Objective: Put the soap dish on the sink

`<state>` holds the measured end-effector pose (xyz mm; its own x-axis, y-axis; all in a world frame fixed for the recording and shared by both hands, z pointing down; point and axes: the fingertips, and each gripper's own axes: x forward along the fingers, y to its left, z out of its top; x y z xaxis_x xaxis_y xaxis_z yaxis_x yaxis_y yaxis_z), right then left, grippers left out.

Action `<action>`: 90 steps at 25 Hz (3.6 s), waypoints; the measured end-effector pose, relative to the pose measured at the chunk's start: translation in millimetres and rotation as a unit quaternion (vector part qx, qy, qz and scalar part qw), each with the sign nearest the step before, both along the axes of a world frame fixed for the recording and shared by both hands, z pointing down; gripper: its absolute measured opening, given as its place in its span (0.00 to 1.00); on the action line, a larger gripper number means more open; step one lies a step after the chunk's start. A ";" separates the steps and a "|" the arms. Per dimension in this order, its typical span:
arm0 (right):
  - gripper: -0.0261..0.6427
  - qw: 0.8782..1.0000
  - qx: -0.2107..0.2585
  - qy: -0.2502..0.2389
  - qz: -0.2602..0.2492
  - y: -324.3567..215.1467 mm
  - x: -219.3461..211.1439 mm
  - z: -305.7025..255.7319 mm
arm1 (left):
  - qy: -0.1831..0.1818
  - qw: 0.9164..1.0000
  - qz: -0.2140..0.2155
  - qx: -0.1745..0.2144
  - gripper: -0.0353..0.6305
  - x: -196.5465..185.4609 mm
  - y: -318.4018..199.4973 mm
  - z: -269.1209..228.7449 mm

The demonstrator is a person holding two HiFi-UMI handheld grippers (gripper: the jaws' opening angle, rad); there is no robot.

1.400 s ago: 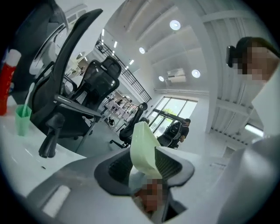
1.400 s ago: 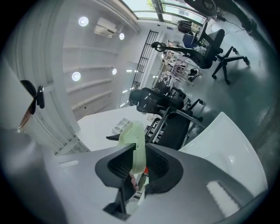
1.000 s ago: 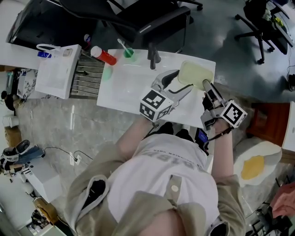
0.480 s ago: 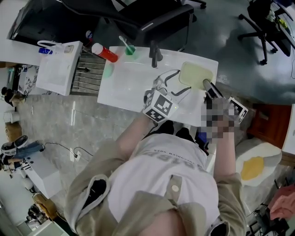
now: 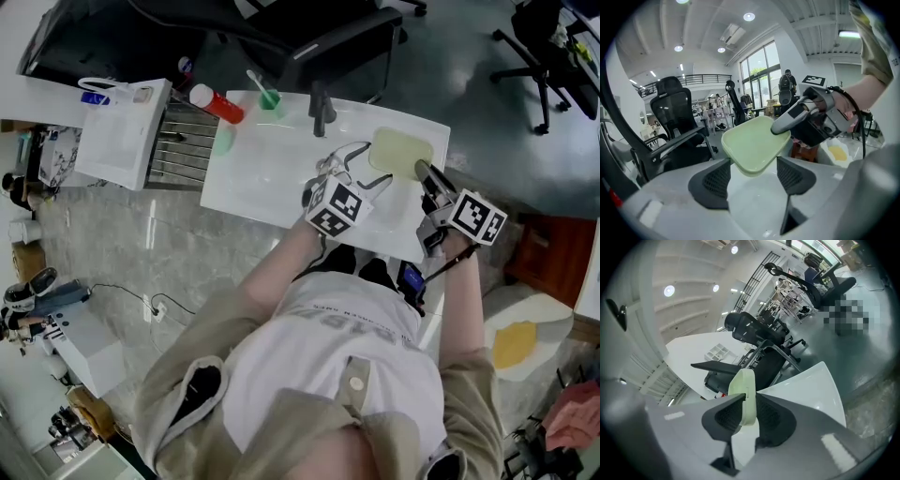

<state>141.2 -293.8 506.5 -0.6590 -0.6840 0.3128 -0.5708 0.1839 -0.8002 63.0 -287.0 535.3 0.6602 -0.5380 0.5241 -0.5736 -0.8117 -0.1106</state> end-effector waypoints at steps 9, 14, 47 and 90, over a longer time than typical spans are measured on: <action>0.14 1.000 -0.027 0.000 -0.007 -15.2 -2.0 27.5 | -0.017 0.999 -0.005 -0.040 0.54 2.3 -15.8 35.9; 0.14 0.999 -0.041 0.014 -0.002 -24.0 0.6 44.6 | -0.033 0.998 -0.001 -0.055 0.54 3.4 -24.2 53.9; 0.14 0.989 -0.140 0.027 0.050 -49.6 29.3 151.6 | -0.108 0.984 0.024 -0.137 0.54 21.5 -40.2 145.0; 0.17 0.959 -0.179 0.217 0.041 -80.0 46.0 185.4 | -0.116 0.978 -0.002 -0.171 0.53 28.3 -66.3 165.1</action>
